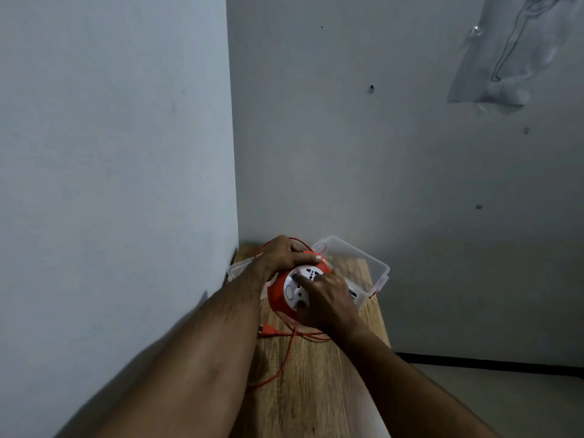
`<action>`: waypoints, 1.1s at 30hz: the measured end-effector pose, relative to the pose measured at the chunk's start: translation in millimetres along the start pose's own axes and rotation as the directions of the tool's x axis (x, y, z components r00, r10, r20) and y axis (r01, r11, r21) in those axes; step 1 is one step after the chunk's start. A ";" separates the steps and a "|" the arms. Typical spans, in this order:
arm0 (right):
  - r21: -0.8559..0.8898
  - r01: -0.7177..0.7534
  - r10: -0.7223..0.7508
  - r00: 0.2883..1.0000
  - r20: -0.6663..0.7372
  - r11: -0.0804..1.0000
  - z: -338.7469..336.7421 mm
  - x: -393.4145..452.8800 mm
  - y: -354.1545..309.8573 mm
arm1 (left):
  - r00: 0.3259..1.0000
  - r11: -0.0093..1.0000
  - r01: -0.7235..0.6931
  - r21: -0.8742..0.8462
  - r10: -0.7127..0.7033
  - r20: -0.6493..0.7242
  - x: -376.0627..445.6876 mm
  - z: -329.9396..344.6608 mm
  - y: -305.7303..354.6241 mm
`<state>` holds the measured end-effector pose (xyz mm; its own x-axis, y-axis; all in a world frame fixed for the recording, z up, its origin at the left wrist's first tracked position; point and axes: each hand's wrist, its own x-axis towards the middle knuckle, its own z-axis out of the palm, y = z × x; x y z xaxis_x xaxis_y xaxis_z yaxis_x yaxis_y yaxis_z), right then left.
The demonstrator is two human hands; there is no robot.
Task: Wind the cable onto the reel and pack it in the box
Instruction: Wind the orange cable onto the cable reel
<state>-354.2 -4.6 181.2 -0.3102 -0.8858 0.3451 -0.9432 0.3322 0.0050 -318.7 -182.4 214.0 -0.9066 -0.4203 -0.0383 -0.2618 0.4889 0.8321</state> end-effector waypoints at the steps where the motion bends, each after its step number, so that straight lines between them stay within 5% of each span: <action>1: 0.046 -0.074 0.074 0.997 -0.001 0.996 1.3 0.3 -2.7 | 1.000 1.000 0.004 -0.012 -0.004 -0.008 0.2 0.5 0.4; 4: 0.283 -0.310 0.348 0.933 -0.095 0.908 5.1 -0.3 -18.7 | 1.000 0.999 0.000 -0.034 0.000 -0.001 3.3 4.2 2.5; 8: 0.582 -0.518 0.677 0.731 -0.078 0.627 8.5 2.7 -42.6 | 1.000 0.998 0.007 -0.064 -0.007 -0.004 2.8 8.9 2.7; 12: 0.760 -0.645 0.889 0.387 0.243 0.073 12.7 12.3 -52.9 | 1.000 0.999 0.004 -0.041 -0.004 0.004 1.0 13.9 0.9; 14: 0.782 -0.509 0.842 0.185 0.507 -0.360 6.8 18.4 -57.9 | 1.000 0.999 0.010 -0.037 -0.010 -0.012 -1.3 15.7 -0.5; 16: 0.680 -0.258 0.670 0.140 0.729 -0.686 -0.8 25.7 -58.7 | 1.000 0.999 0.016 -0.046 -0.016 0.004 -3.2 16.9 -1.4; 18: 0.567 -0.114 0.531 0.242 0.812 -0.816 -4.8 30.8 -56.6 | 1.000 0.998 0.028 -0.062 -0.028 0.014 -4.4 16.2 -1.0; 20: 0.520 -0.051 0.502 0.200 0.842 -0.853 -5.5 31.8 -54.3 | 0.999 0.998 0.035 -0.060 -0.034 0.020 -4.7 13.0 1.4; 23: 0.647 -0.150 0.639 0.104 0.762 -0.748 -6.8 27.2 -60.1 | 0.997 0.995 0.069 -0.068 -0.068 0.024 -3.9 9.5 6.1; 25: 0.795 -0.305 0.812 0.102 0.575 -0.525 -5.6 18.8 -63.1 | 0.997 0.992 0.082 -0.099 -0.080 0.022 -3.7 8.8 9.5; 26: 0.868 -0.406 0.912 0.165 0.375 -0.284 -3.8 14.0 -63.0 | 0.997 0.991 0.079 -0.103 -0.077 0.023 -3.7 8.6 10.5; 27: 0.888 -0.459 0.945 0.303 0.127 0.028 -3.1 9.1 -60.8 | 0.997 0.993 0.070 -0.098 -0.068 0.024 -4.1 8.3 11.2; 29: 0.697 -0.356 0.706 0.639 -0.305 0.622 2.0 -1.1 -48.7 | 0.998 0.996 0.054 -0.071 -0.052 0.018 -5.0 6.8 11.5; 30: 0.533 -0.231 0.483 0.778 -0.401 0.814 6.0 -6.0 -40.0 | 0.998 0.997 0.055 -0.059 -0.054 0.017 -5.5 5.1 10.7; 31: 0.351 -0.095 0.243 0.880 -0.408 0.932 10.4 -10.8 -31.4 | 0.998 0.997 0.062 -0.052 -0.061 0.022 -6.3 2.7 10.0; 33: 0.053 0.099 -0.083 0.966 -0.243 0.994 17.8 -18.2 -14.8 | 0.996 0.997 0.076 -0.030 -0.075 0.039 -8.3 -2.1 10.1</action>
<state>-336.8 0.8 158.1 -0.1923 -0.8048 0.5615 -0.9743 0.2252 -0.0108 -313.1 -175.6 223.9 -0.8966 -0.4256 -0.1225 -0.3202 0.4319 0.8431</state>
